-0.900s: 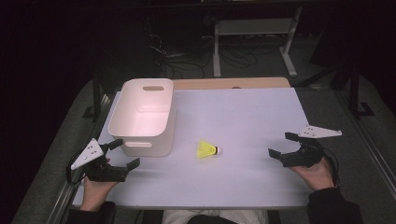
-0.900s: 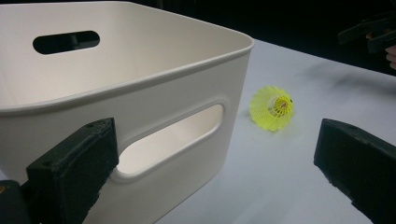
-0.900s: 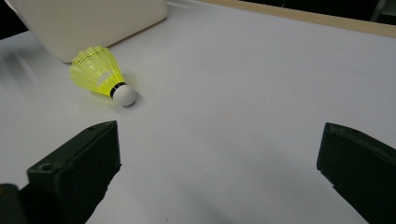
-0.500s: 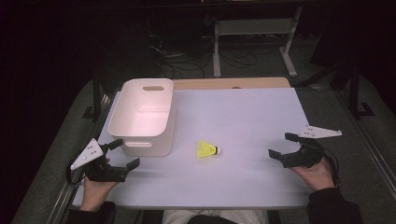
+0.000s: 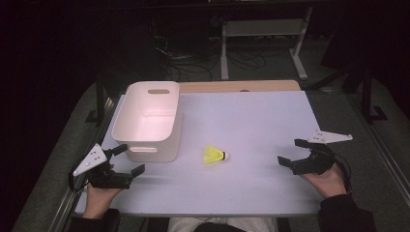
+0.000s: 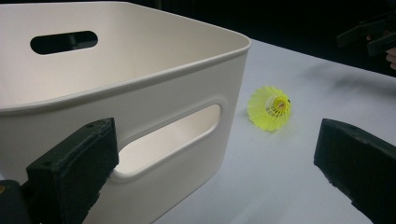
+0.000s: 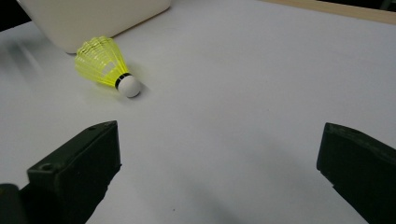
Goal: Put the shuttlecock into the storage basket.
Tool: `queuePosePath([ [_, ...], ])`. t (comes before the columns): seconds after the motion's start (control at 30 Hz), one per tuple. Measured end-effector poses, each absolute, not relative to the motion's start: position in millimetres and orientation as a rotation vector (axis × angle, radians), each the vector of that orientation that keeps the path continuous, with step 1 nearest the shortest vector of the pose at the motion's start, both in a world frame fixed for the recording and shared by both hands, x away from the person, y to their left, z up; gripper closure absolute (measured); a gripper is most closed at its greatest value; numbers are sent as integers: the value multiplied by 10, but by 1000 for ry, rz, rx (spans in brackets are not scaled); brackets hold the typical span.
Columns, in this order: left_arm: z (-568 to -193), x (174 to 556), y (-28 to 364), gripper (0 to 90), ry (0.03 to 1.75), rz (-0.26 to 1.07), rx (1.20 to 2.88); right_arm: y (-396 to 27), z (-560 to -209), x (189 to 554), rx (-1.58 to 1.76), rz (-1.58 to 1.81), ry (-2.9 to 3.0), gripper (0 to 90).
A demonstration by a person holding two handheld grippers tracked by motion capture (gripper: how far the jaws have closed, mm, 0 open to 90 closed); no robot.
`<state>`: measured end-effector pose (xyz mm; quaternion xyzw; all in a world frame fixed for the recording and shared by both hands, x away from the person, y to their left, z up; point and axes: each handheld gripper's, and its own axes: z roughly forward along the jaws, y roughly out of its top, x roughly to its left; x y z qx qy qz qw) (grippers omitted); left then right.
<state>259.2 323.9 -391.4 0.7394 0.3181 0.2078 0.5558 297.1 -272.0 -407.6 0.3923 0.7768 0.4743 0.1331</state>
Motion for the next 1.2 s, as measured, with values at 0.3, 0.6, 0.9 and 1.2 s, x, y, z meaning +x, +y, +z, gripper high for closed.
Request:
queuePosePath([
  [0.3, -3914, 2581, 3244, 0, 755, 496, 1743, -2683, -4041, 2961, 1113, 1343, 2302, 0],
  [0.6, -3915, 2570, 3246, 0, 765, 499, 1744, -2556, -3948, 2940, 1037, 1289, 2365, 0],
  [0.9, -3917, 2569, 3247, 0, 764, 500, 1748, -2449, -3903, 2988, 994, 1263, 2411, 0],
  [1.2, -3919, 2566, 3248, 0, 767, 503, 1753, -2354, -3818, 3032, 952, 1251, 2435, 0],
])
